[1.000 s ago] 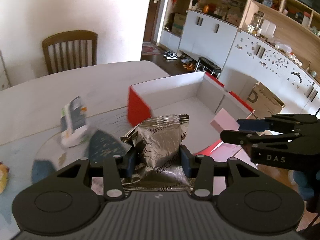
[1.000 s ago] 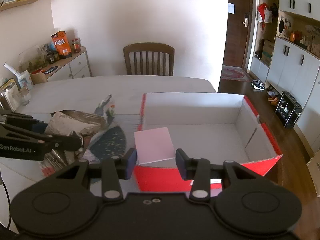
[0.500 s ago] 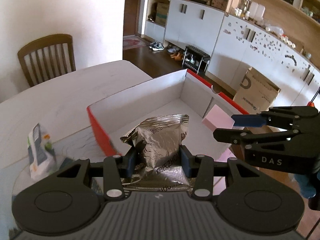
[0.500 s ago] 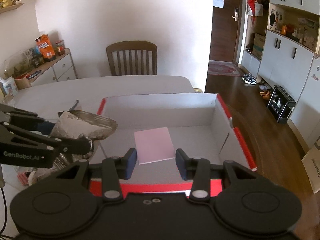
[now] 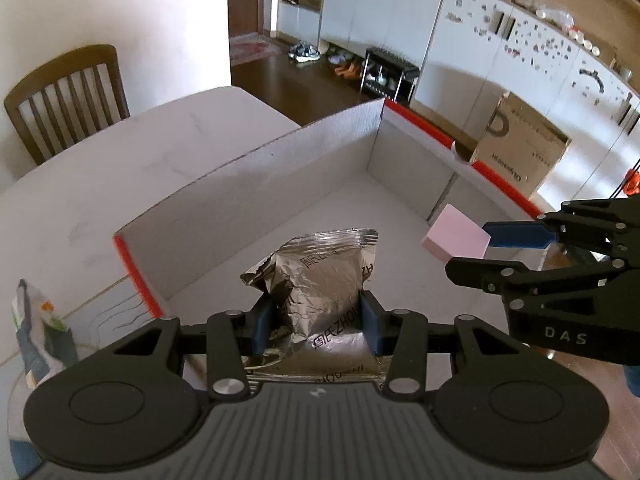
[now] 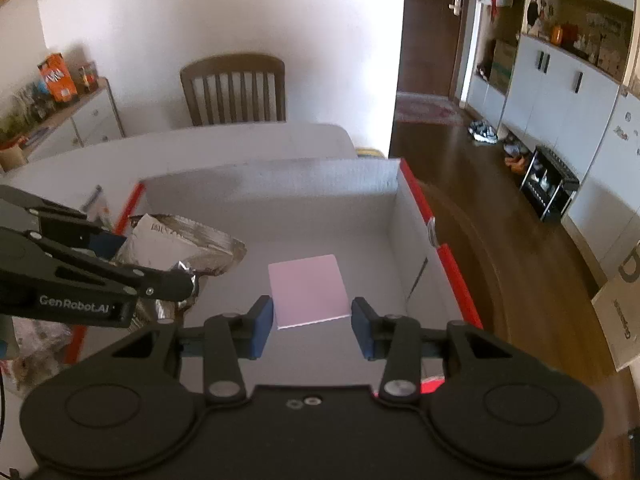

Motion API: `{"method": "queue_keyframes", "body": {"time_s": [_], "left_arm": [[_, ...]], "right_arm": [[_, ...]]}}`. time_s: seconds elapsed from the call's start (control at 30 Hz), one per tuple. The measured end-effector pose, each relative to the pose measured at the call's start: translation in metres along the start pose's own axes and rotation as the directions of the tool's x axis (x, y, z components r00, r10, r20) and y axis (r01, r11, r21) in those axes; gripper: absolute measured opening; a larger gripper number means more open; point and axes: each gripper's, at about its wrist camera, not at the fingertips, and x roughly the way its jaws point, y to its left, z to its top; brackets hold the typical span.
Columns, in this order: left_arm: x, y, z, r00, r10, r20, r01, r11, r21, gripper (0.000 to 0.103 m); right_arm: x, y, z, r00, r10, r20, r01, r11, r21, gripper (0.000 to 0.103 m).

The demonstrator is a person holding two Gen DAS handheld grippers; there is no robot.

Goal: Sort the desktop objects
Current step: 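Carry the foil bag with the left tool while the right tool carries the pink pad into the red box, then open the left tool to drop the foil bag while the right tool releases the pink pad in the box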

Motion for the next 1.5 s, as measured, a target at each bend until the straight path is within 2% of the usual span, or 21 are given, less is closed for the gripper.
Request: {"method": "queue_keyframes", "body": {"time_s": [0.3, 0.5, 0.9, 1.13, 1.2, 1.27, 1.37, 1.5], "left_arm": [[0.042, -0.006, 0.01, 0.995, 0.024, -0.1, -0.018, 0.998, 0.059, 0.044], [0.059, -0.006, 0.011, 0.987, 0.023, -0.159, -0.013, 0.998, 0.067, 0.044], [0.078, -0.005, 0.014, 0.967, 0.008, -0.254, 0.019, 0.994, 0.103, 0.044], [0.081, -0.006, 0.016, 0.957, 0.015, -0.291, 0.019, 0.993, 0.115, 0.047], [0.082, -0.005, 0.016, 0.956, 0.019, -0.294, 0.017, 0.993, 0.12, 0.048], [0.08, -0.005, 0.016, 0.956, 0.02, -0.294, 0.018, 0.992, 0.124, 0.056], [0.073, -0.004, 0.017, 0.964, 0.003, -0.267, 0.029, 0.993, 0.115, 0.063], [0.061, 0.001, 0.016, 0.972, -0.007, -0.233, 0.03, 0.995, 0.095, 0.064]], "right_arm": [[0.044, -0.008, -0.004, 0.992, -0.007, -0.123, 0.003, 0.999, -0.039, 0.042], [0.059, -0.002, -0.003, 0.987, -0.003, -0.163, -0.012, 0.996, -0.091, 0.042], [0.081, 0.008, 0.001, 0.965, -0.026, -0.261, -0.013, 0.989, -0.147, 0.042], [0.084, 0.006, -0.001, 0.956, -0.01, -0.294, -0.034, 0.989, -0.145, 0.041], [0.084, 0.008, -0.001, 0.956, -0.008, -0.293, -0.037, 0.988, -0.147, 0.042], [0.084, 0.008, -0.001, 0.956, -0.007, -0.293, -0.038, 0.988, -0.148, 0.043], [0.082, 0.006, -0.002, 0.957, -0.006, -0.29, -0.037, 0.989, -0.144, 0.045], [0.078, 0.005, -0.004, 0.958, 0.0, -0.287, -0.042, 0.989, -0.139, 0.052]]}}
